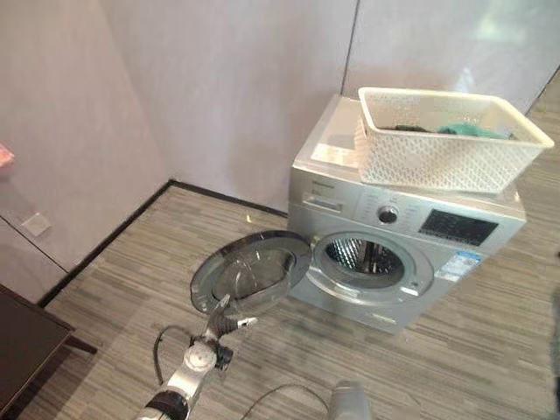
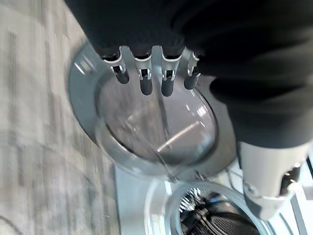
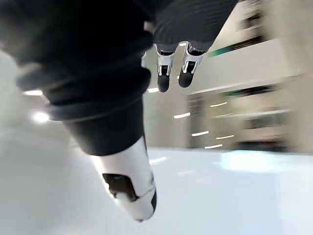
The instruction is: Grab the laundry basket,head to the washer,open it,put in the laundry and shut it.
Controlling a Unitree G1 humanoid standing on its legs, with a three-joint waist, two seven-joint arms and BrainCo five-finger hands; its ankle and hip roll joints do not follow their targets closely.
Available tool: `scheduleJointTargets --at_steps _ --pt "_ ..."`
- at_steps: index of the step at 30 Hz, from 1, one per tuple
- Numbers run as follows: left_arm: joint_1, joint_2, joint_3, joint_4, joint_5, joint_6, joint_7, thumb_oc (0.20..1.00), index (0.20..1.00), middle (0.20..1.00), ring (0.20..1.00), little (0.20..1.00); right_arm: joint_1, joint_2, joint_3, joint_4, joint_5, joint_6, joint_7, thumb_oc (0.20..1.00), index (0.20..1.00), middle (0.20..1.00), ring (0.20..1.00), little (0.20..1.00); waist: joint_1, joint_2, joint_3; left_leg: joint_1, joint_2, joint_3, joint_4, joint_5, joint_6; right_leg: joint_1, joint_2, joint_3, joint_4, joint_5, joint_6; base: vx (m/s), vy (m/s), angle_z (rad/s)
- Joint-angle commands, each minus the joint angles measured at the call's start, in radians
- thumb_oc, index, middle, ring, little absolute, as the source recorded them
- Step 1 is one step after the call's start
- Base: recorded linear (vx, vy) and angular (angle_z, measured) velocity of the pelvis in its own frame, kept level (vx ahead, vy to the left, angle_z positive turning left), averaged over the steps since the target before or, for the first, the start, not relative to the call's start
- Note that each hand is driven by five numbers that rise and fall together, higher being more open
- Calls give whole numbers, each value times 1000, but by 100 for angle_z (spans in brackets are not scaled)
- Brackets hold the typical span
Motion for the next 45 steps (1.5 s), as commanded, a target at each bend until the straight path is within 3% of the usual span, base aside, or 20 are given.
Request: scheduleJointTargets --at_steps 1,3,7,8,9,10,12,13,15,16,17,18,19,21,23,26,28,34,41,45 --pt "-47 33 14 -95 19 -41 -23 1000 1000 1000 1000 1000 -128 -119 -1 132 -98 19 26 1000 1000 1000 1000 1000 16 -30 48 161 -1 -72 -195 -13 -39 76 -7 -4 -180 78 13 125 -98 29" --pt "-33 38 11 -94 15 -42 -33 1000 1000 1000 1000 1000 -175 -211 50 155 -94 34 75 1000 1000 1000 1000 1000 27 -57 45 177 16 -73 -180 -25 -70 78 -30 -39 -246 111 25 173 -189 50" --pt "-25 29 19 -51 14 -38 -34 1000 1000 1000 1000 1000 -181 -289 91 180 -100 81 141 1000 1000 1000 1000 1000 21 -92 20 229 29 -74 -217 -15 -101 98 -15 -54 -225 114 31 222 -236 38" --pt "-24 29 28 -24 12 -34 -31 1000 1000 1000 1000 1000 -164 -335 100 196 -99 112 178 1000 1000 1000 1000 1000 13 -106 6 247 46 -71 -231 -6 -118 103 1 -52 -213 107 30 266 -310 44" --pt "-20 11 44 18 -1 -28 -25 1000 1000 1000 1000 1000 -84 -387 57 190 -65 132 236 1000 1000 1000 1000 1000 -18 -103 -11 271 92 -73 -246 36 -144 101 54 -44 -183 76 9 272 -320 27" --pt "-22 10 39 19 -1 -29 -24 1000 1000 1000 1000 1000 -72 -388 45 187 -62 132 239 1000 1000 1000 1000 1000 -16 -98 -11 272 97 -75 -250 38 -147 100 58 -48 -179 71 6 261 -330 13" --pt "-11 -9 73 66 -32 -24 -24 1000 1000 1000 1000 1000 18 -393 -12 162 -37 132 291 1000 1000 1000 1000 1000 -28 -84 -25 264 171 -75 -201 172 -190 123 136 -73 -165 17 -37 217 -334 -9" --pt "-4 -9 83 76 -38 -22 -28 1000 1000 1000 1000 1000 68 -395 -51 146 -25 129 311 1000 1000 1000 1000 1000 -27 -91 -32 231 197 -81 -138 239 -190 135 162 -76 -177 10 -60 205 -438 -11" --pt "8 3 120 89 -47 -14 -34 1000 1000 1000 1000 1000 156 -417 -116 121 46 112 377 1000 1000 1000 1000 1000 -18 -143 -15 87 243 -135 156 364 -159 191 229 -42 -211 -19 -132 158 -546 -54" --pt "10 5 130 99 -53 -13 -33 1000 1000 1000 1000 1000 179 -432 -123 126 73 106 400 1000 1000 1000 1000 1000 -12 -153 -9 56 240 -141 167 329 -151 206 234 -29 -223 -29 -135 81 -325 -86" --pt "9 6 130 100 -53 -13 -33 1000 1000 1000 1000 1000 181 -432 -125 126 74 105 401 1000 1000 1000 1000 1000 -11 -155 -11 53 237 -141 167 332 -149 204 231 -29 -224 -26 -135 73 -74 -64" --pt "11 4 138 104 -57 -15 -33 1000 1000 1000 1000 1000 209 -444 -140 120 110 103 431 1000 1000 1000 1000 1000 -8 -167 -9 18 205 -146 131 283 -138 220 224 -14 -237 -28 -132 147 20 -51" --pt "9 -6 133 123 -62 -21 -38 1000 1000 1000 1000 1000 234 -459 -119 111 168 77 488 1000 1000 1000 1000 1000 3 -169 -7 -10 144 -151 -20 207 -130 240 223 2 -234 -52 -123 163 30 -24" --pt "-9 -14 123 144 -66 -23 -34 1000 1000 1000 1000 1000 223 -460 -95 116 196 73 503 1000 1000 1000 1000 1000 5 -176 -6 -40 144 -143 -63 226 -139 244 215 9 -225 -53 -125 97 51 -10" --pt "-10 -36 88 174 -60 -36 -50 1000 1000 1000 1000 1000 152 -473 49 163 290 77 589 1000 1000 1000 1000 1000 19 -155 -6 16 135 -118 -171 181 -145 253 222 27 -213 -67 -108 109 89 -26" --pt "2 -39 61 159 -45 -40 -78 1000 1000 1000 1000 1000 139 -521 117 184 345 84 650 1000 1000 1000 1000 1000 18 -143 -19 46 129 -99 -218 193 -149 265 211 23 -223 -58 -104 108 95 -34" --pt "16 -45 48 163 -61 -38 -102 1000 1000 1000 1000 1000 79 -570 262 244 332 118 698 1000 1000 1000 1000 1000 32 -132 -30 94 125 -71 -258 197 -152 280 198 27 -248 -48 -93 109 111 -22" --pt "33 -54 48 195 -79 -42 -116 1000 1000 1000 1000 1000 -103 -582 534 267 342 130 765 1000 1000 1000 1000 1000 43 -128 -38 138 116 -41 -298 196 -150 282 186 40 -261 -37 -79 40 57 -19" --pt "49 -64 33 208 -71 -43 -130 1000 1000 1000 1000 1000 -174 -617 627 258 330 126 798 1000 1000 1000 1000 1000 49 -128 -45 149 111 -40 -317 193 -147 280 177 35 -269 -33 -69 13 23 9" --pt "41 -67 28 227 -74 -41 -133 1000 1000 1000 1000 1000 -293 -638 770 296 282 139 810 1000 1000 1000 1000 1000 56 -134 -49 156 109 -40 -331 195 -146 280 173 28 -272 -30 -64 5 16 -3"
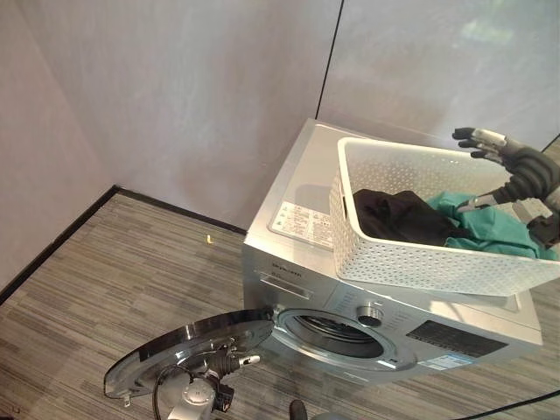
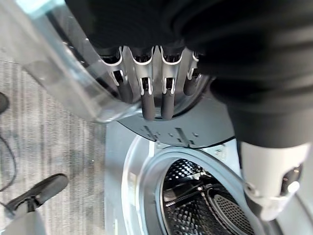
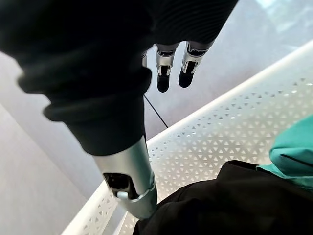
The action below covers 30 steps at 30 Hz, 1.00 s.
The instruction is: Grab the laundry basket,head to the washer,open it,put in the laundry and shut it.
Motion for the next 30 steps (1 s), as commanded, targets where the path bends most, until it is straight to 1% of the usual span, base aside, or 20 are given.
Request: scheduleJointTargets --at_steps 1,2,4,6,7,9,10,11,14,16,18,19,25,30 --pt "-35 29 -6 20 -18 -40 -4 1000 1000 1000 1000 1000 -80 -32 78 59 -24 -17 4 1000 1000 1000 1000 1000 49 -72 -43 -6 62 28 122 -92 -6 -87 -93 10 87 -18 65 0 0 0" --pt "-38 27 -5 26 -25 -39 -6 1000 1000 1000 1000 1000 -117 -36 134 68 -30 -12 18 1000 1000 1000 1000 1000 50 -74 -43 -8 63 26 120 -91 -6 -88 -95 3 86 -18 66 0 0 0" --pt "-39 25 -5 30 -26 -39 -8 1000 1000 1000 1000 1000 -134 -41 160 67 -26 -10 27 1000 1000 1000 1000 1000 49 -75 -43 -10 63 24 119 -90 -7 -88 -96 -2 85 -20 66 1 14 3" --pt "-37 28 0 31 -23 -36 -13 1000 1000 1000 1000 1000 -139 -69 202 37 -28 -7 62 1000 1000 1000 1000 1000 54 -81 -40 -16 64 18 120 -90 -8 -90 -98 -11 86 -21 67 -3 13 7" --pt "-37 28 0 31 -23 -36 -13 1000 1000 1000 1000 1000 -140 -69 203 37 -28 -6 62 1000 1000 1000 1000 1000 54 -81 -40 -16 64 18 120 -90 -8 -90 -98 -11 86 -21 67 -8 6 6" --pt "-33 32 2 34 -22 -37 -15 1000 1000 1000 1000 1000 -166 -73 258 35 -43 -2 80 1000 1000 1000 1000 1000 61 -88 -37 -16 65 18 117 -89 -8 -90 -99 -14 86 -20 68 0 0 0" --pt "-36 35 -1 42 -21 -36 -15 1000 1000 1000 1000 1000 -225 -69 322 49 -64 -3 84 1000 1000 1000 1000 1000 70 -95 -34 -16 66 18 115 -89 -8 -91 -100 -17 86 -19 70 0 0 0" --pt "-36 34 1 42 -21 -36 -15 1000 1000 1000 1000 1000 -238 -68 336 52 -64 -3 83 1000 1000 1000 1000 1000 68 -94 -35 -16 66 18 115 -89 -8 -91 -100 -17 86 -19 70 0 0 0" --pt "-39 37 2 51 -25 -37 -16 1000 1000 1000 1000 1000 -328 -37 425 81 -74 -2 85 1000 1000 1000 1000 1000 78 -103 -33 -16 68 19 115 -91 -7 -93 -100 -19 84 -14 72 0 0 0" --pt "-41 40 -2 52 -25 -38 -14 1000 1000 1000 1000 1000 -416 -14 516 91 -75 3 93 1000 1000 1000 1000 1000 88 -110 -27 -19 69 19 119 -94 -7 -95 -101 -22 80 -10 74 0 0 0" --pt "-41 40 0 51 -26 -38 -13 1000 1000 1000 1000 1000 -449 -8 549 96 -76 4 94 1000 1000 1000 1000 1000 90 -110 -26 -19 69 20 119 -94 -7 -96 -101 -23 78 -9 74 0 0 0" --pt "-42 42 0 55 -29 -39 -14 1000 1000 1000 1000 1000 -487 4 593 109 -83 12 104 1000 1000 1000 1000 1000 99 -115 -23 -19 69 20 117 -95 -7 -94 -102 -28 74 -8 74 0 0 0" --pt "-47 41 8 59 -47 -34 -20 1000 1000 1000 1000 1000 -533 30 666 136 -122 27 120 1000 1000 1000 1000 1000 110 -122 -7 -35 74 10 122 -93 -11 -99 -103 -42 73 -9 72 0 0 0" --pt "-50 49 15 63 -51 -32 -17 1000 1000 1000 1000 1000 -524 66 675 160 -146 36 127 1000 1000 1000 1000 1000 116 -121 5 -45 76 0 127 -93 -13 -102 -102 -49 73 -13 69 1 -9 2"
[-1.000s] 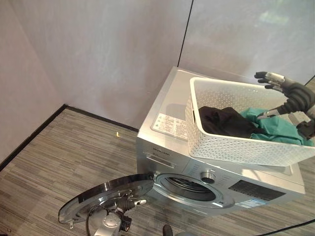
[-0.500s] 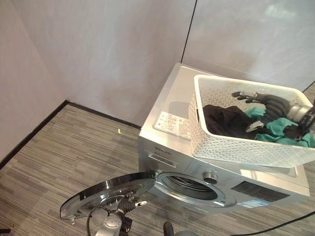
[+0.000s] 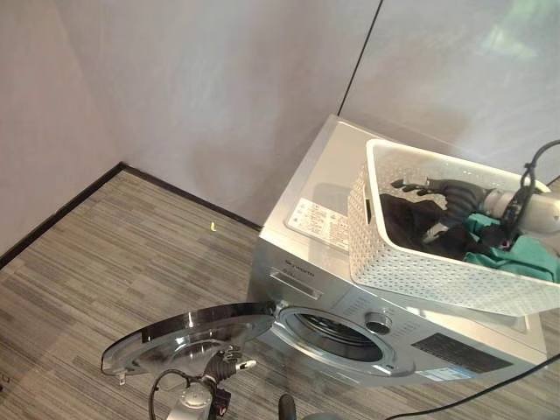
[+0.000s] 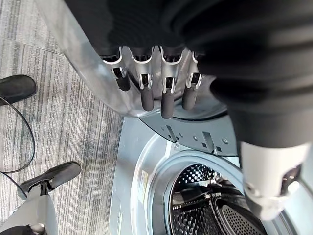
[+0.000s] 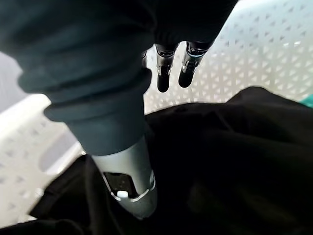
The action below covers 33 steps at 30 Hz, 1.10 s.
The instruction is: Grab the laundry basket,head to the washer,open it,put in the laundry and shut it.
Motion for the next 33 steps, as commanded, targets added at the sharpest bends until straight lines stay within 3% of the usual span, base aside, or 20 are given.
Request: scheduleJointTargets --at_steps 1,20,21,22,23,33 --pt "-46 36 2 25 -53 -32 -11 1000 1000 1000 1000 1000 -45 25 24 55 -36 11 0 1000 1000 1000 1000 1000 35 -45 -7 -26 74 5 124 -95 -18 -90 -104 -34 77 -24 73 4 -8 9" --pt "-40 52 -1 -84 -147 -20 -54 1000 1000 1000 1000 1000 76 53 41 2 -322 51 96 1000 1000 1000 1000 1000 32 -6 40 -65 78 -36 127 -83 -21 -107 -100 -57 87 -40 58 3 -7 6" --pt "-40 53 -2 -85 -147 -20 -54 1000 1000 1000 1000 1000 81 53 36 2 -323 51 96 884 884 884 884 884 33 -7 41 -65 78 -37 127 -83 -21 -107 -100 -57 87 -40 58 0 0 0" --pt "-41 52 -3 -84 -149 -19 -53 1000 1000 1000 1000 1000 90 60 20 13 -325 55 91 313 313 313 313 313 31 -4 40 -65 77 -37 124 -82 -21 -107 -100 -59 86 -40 58 0 0 0" --pt "-45 49 -7 -78 -147 -17 -51 1000 1000 1000 1000 1000 104 81 -18 35 -334 57 72 200 200 200 200 200 29 -2 38 -64 76 -39 120 -82 -20 -106 -100 -59 85 -40 57 0 0 0" --pt "-54 24 -3 -23 -125 -10 -21 1000 1000 1000 1000 1000 173 151 -298 112 -297 52 -103 200 200 200 200 200 11 4 11 -42 64 -34 115 -97 -8 -95 -101 -44 81 -37 60 0 0 0"
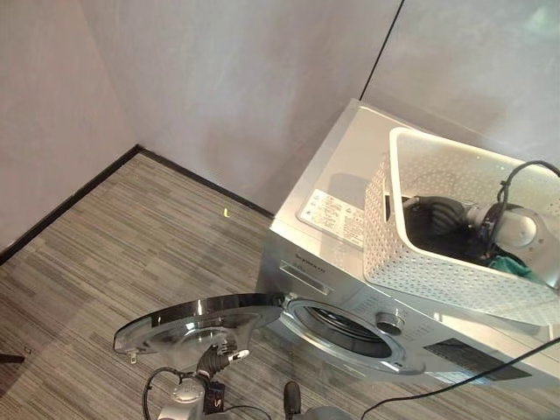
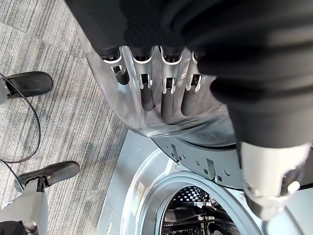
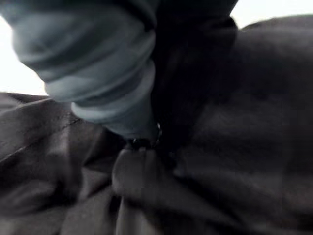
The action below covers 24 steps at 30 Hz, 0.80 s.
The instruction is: Grab the laundry basket,head to the washer,open it,put in the laundry and shut it.
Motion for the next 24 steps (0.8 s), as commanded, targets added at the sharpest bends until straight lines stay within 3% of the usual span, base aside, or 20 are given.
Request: scheduleJointTargets --at_steps 1,6,11,16,17,19,24 --pt "-50 -3 -20 18 -9 -17 12 1000 1000 1000 1000 1000 13 -15 -86 32 23 9 -102 200 200 200 200 200 13 -28 -24 22 65 21 104 -113 -7 -61 -100 -1 80 -40 64 0 0 0" --pt "-49 -2 -15 21 -4 -20 18 1000 1000 1000 1000 1000 16 -34 -206 69 70 0 -177 200 200 200 200 200 10 -28 -34 30 59 22 104 -120 -1 -56 -102 5 79 -39 67 0 0 0" --pt "-52 5 -1 39 1 -25 31 1000 1000 1000 1000 1000 -38 -52 -383 127 127 -29 -330 200 200 200 200 200 6 -23 -49 42 51 23 105 -132 6 -49 -106 12 77 -37 70 -2 6 0" --pt "-55 9 28 58 20 -17 49 1000 1000 1000 1000 1000 -82 -74 -506 71 13 -18 -457 200 200 200 200 200 4 -15 -61 50 45 19 111 -147 14 -42 -108 19 78 -39 70 9 11 -1" --pt "-52 9 36 50 31 -15 59 1000 1000 1000 1000 1000 -100 -79 -562 41 -67 -6 -533 200 200 200 200 200 6 -11 -68 51 42 15 119 -156 19 -38 -109 21 80 -41 70 23 25 -3" --pt "-50 12 35 41 37 -12 65 1000 1000 1000 1000 1000 -118 -80 -598 10 -125 4 -587 200 200 200 200 200 9 -9 -73 50 41 12 127 -165 22 -37 -111 21 82 -42 70 15 16 -2" --pt "-38 24 26 4 53 -11 67 1000 1000 1000 1000 1000 -128 -72 -661 -17 -212 22 -670 200 200 200 200 200 19 -11 -76 39 35 3 184 -197 33 -32 -115 32 83 -41 71 -9 25 1"
